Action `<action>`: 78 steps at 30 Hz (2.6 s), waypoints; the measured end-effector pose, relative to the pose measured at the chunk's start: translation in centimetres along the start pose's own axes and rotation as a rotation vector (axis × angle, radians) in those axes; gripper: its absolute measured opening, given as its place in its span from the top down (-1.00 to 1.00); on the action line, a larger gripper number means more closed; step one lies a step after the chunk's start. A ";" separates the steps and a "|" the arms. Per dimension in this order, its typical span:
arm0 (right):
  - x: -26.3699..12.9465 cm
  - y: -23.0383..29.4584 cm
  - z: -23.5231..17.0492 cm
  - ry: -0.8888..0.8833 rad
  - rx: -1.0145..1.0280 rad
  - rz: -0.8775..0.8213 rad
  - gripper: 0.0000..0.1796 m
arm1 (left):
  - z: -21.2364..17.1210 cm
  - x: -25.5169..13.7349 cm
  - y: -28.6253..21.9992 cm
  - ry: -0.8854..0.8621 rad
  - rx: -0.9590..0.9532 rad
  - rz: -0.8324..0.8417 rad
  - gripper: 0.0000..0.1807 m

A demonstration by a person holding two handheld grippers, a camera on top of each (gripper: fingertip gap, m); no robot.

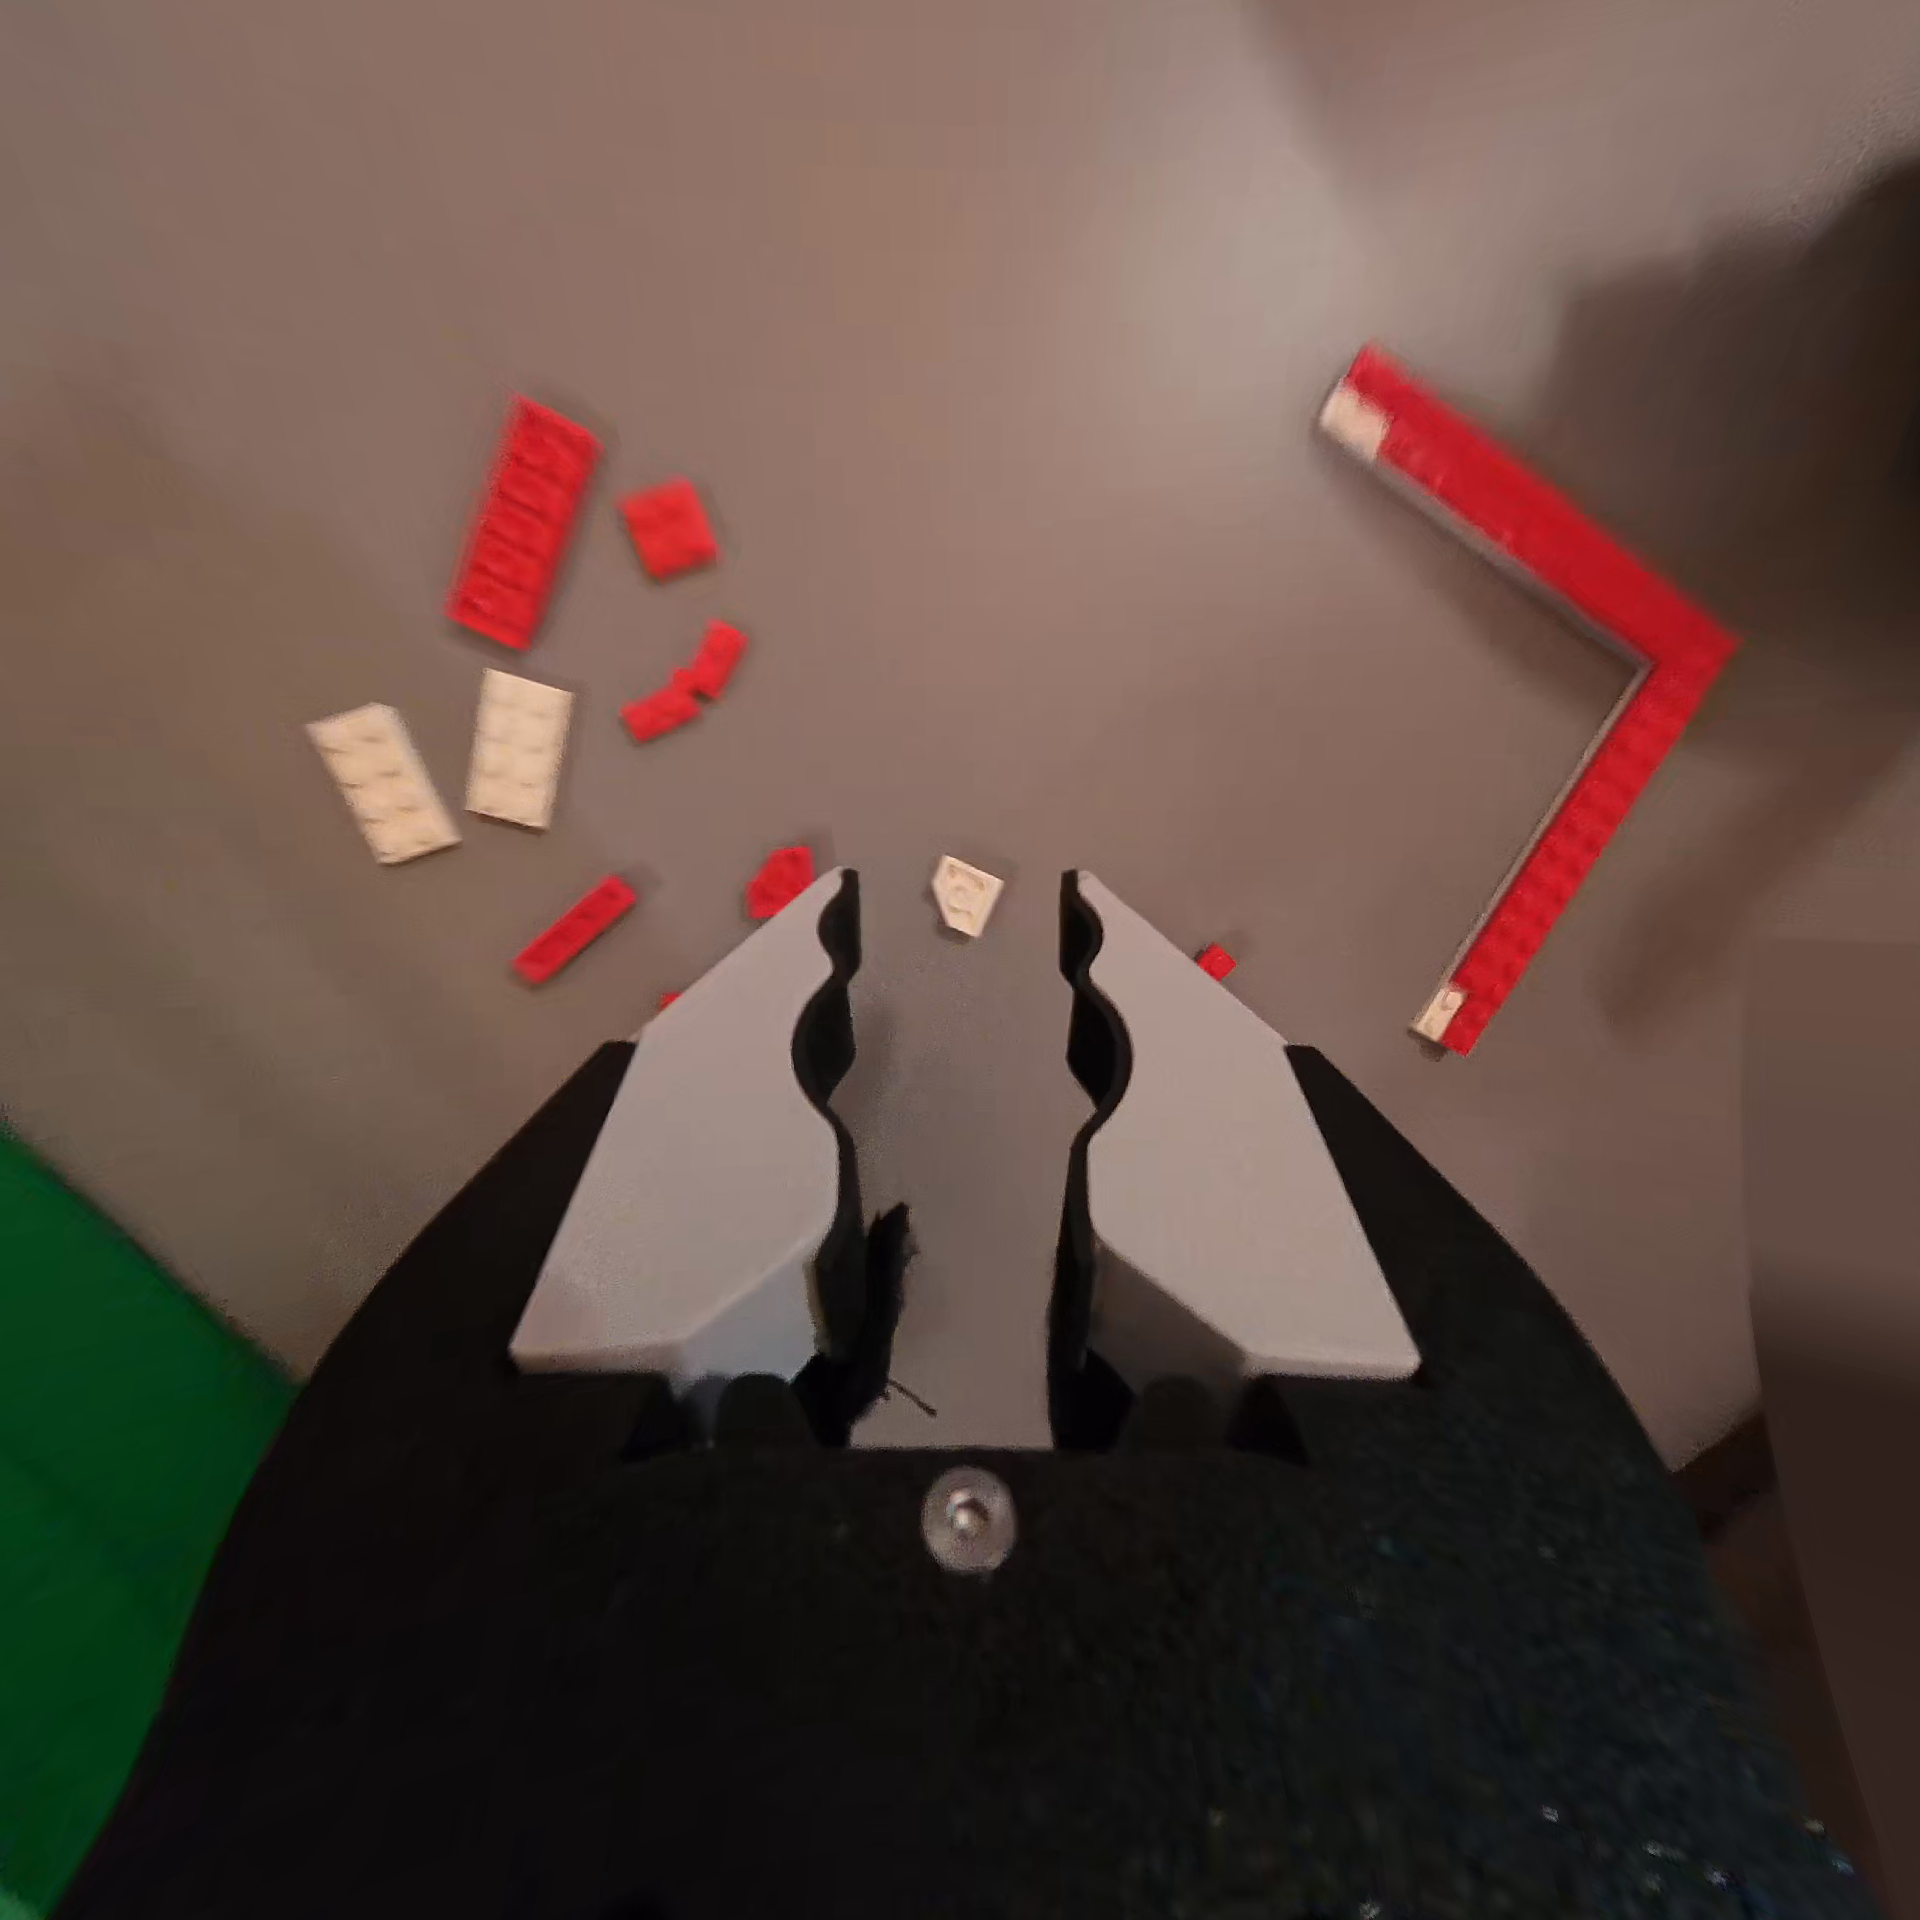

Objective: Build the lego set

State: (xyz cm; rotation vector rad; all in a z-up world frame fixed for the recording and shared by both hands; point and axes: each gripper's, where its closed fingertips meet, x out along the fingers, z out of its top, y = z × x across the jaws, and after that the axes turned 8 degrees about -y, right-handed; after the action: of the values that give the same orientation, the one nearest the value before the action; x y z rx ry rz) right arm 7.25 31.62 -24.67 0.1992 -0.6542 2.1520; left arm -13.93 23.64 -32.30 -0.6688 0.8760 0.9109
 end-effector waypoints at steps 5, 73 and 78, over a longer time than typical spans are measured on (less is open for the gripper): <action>0.0 0.3 -0.1 0.005 -0.009 0.010 1.00 | 2.6 -8.6 6.7 -0.165 -0.045 0.156 0.61; 0.3 0.9 -0.8 0.040 -0.047 0.039 1.00 | 1.1 -13.1 19.0 0.001 -0.051 0.247 0.83; 0.2 0.7 -0.6 0.031 -0.040 0.031 1.00 | 4.2 -8.8 7.8 0.076 0.195 0.059 0.83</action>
State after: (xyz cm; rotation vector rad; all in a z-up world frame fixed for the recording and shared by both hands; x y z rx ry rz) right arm 6.61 31.72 -25.35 0.1350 -0.6858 2.1660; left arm -22.20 27.27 -23.62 -0.5138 1.0429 0.8442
